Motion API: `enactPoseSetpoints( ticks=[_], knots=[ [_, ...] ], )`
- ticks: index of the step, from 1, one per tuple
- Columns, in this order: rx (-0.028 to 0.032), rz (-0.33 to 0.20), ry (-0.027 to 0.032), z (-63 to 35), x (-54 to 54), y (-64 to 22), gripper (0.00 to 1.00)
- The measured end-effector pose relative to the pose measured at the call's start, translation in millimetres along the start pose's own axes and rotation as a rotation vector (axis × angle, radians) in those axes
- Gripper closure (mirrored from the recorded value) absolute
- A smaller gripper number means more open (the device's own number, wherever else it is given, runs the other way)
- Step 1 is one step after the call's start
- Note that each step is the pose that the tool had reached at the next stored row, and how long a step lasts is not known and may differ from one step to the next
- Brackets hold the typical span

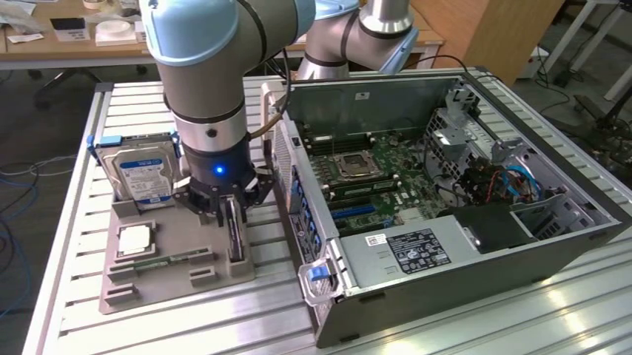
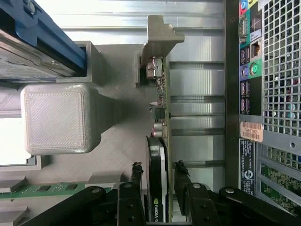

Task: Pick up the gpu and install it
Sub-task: 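Pick up the gpu and move the gpu toward the slot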

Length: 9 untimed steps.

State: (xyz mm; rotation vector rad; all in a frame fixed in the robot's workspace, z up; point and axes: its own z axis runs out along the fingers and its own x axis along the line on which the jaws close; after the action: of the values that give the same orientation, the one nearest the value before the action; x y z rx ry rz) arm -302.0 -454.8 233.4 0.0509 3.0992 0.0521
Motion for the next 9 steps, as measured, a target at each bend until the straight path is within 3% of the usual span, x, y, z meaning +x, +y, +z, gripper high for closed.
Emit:
enactPoseSetpoints(
  ticks=[8,9],
  knots=[
    [0.0,0.0,0.0,0.0,0.0,0.0,0.6],
    [0.0,0.0,0.0,0.0,0.0,0.0,0.67]
  ],
)
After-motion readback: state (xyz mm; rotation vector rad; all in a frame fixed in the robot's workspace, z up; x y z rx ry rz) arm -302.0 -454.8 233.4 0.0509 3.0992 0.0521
